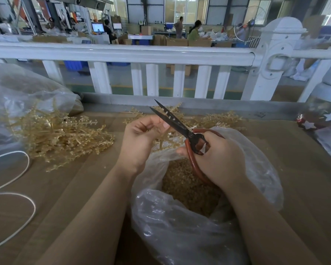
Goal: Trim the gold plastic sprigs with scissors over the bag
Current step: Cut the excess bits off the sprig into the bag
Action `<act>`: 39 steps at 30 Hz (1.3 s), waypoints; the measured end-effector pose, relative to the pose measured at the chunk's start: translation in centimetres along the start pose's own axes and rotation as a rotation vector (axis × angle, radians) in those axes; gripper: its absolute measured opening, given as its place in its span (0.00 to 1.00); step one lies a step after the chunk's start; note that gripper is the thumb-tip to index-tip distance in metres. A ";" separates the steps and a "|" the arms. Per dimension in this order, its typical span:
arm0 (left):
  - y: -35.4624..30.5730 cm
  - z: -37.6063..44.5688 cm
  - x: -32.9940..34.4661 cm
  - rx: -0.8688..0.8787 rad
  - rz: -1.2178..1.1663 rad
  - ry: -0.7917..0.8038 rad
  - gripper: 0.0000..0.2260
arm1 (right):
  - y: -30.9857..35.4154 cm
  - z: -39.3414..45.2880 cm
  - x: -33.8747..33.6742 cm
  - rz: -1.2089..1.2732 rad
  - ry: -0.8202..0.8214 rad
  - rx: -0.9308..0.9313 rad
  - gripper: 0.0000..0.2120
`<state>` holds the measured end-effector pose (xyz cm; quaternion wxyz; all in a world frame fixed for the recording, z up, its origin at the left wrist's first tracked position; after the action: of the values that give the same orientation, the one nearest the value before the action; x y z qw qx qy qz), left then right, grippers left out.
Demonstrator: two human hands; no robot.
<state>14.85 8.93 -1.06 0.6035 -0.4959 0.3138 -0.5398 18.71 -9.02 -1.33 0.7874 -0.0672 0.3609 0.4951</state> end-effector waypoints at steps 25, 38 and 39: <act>-0.8 -0.5 0.5 0.060 0.177 -0.075 0.06 | -0.6 -0.2 0.4 -0.011 -0.007 -0.036 0.29; -0.7 -0.4 1.0 0.058 0.182 -0.042 0.05 | -0.6 0.0 0.2 -0.041 0.012 -0.017 0.30; -0.7 -0.4 1.0 0.056 0.194 -0.038 0.05 | -0.6 0.0 0.2 -0.047 0.016 -0.011 0.30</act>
<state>14.48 7.94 -0.38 0.6724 -0.4565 0.3335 -0.4778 19.22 -9.19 -1.60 0.7956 -0.0843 0.3629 0.4778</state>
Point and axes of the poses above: each hand's wrist, its own z-axis towards the middle knuckle, its own x-axis out of the palm, y = z × x, the point moved 7 cm from there along z, towards the middle knuckle, and after that the axes turned 13 degrees about -x, right-handed, at the moved point
